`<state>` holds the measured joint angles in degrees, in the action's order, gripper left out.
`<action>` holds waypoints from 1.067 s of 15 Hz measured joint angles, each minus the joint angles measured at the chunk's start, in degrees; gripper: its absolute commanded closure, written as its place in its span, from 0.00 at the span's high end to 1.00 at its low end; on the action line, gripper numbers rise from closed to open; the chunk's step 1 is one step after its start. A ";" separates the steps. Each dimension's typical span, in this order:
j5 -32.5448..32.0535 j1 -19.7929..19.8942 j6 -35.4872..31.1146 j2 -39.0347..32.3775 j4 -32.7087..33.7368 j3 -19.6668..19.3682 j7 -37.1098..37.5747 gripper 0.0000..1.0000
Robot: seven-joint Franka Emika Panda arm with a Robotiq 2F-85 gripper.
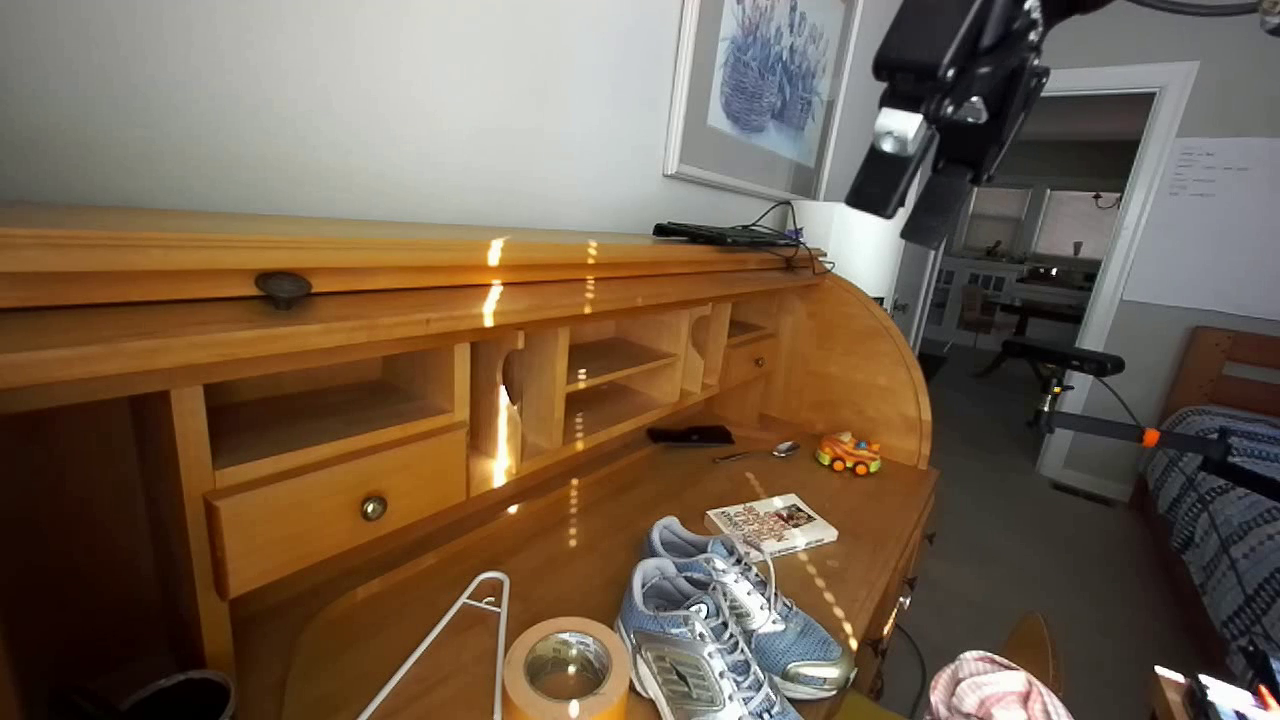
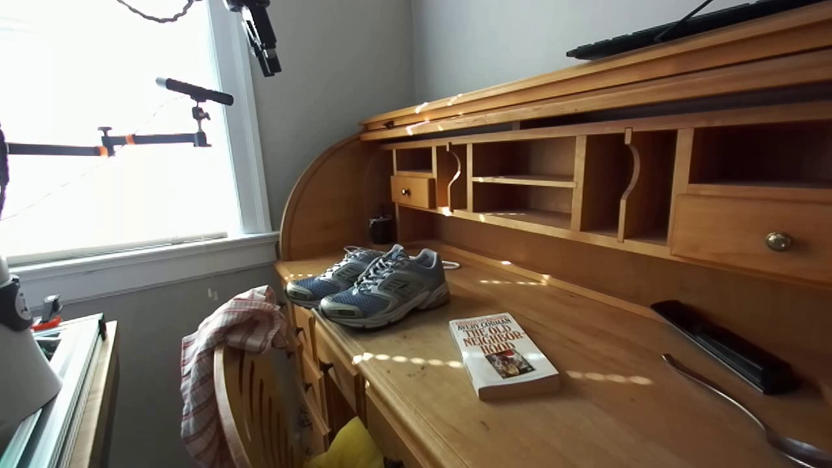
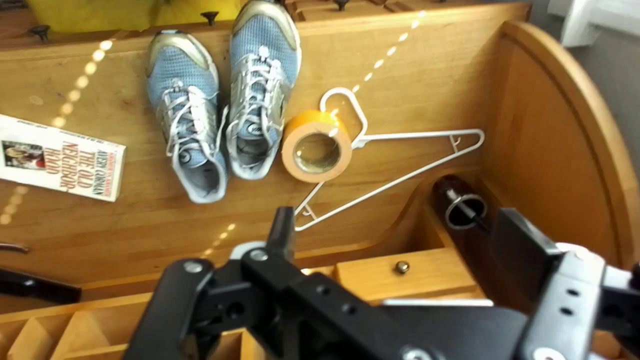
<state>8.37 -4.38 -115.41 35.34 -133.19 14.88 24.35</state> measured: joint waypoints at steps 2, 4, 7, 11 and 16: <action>-2.63 2.80 -2.29 0.41 -0.01 -1.69 0.15 1.00; -4.54 4.88 -4.60 0.79 -0.07 -3.55 -0.24 1.00; -4.15 5.40 -9.10 0.96 -0.93 -7.24 -1.88 1.00; -1.55 5.85 -14.99 1.03 -3.64 -13.09 -4.89 1.00; -0.67 8.51 -18.20 1.18 -7.87 -17.74 -7.67 1.00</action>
<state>7.69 4.13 -133.61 36.52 -141.06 -2.86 16.67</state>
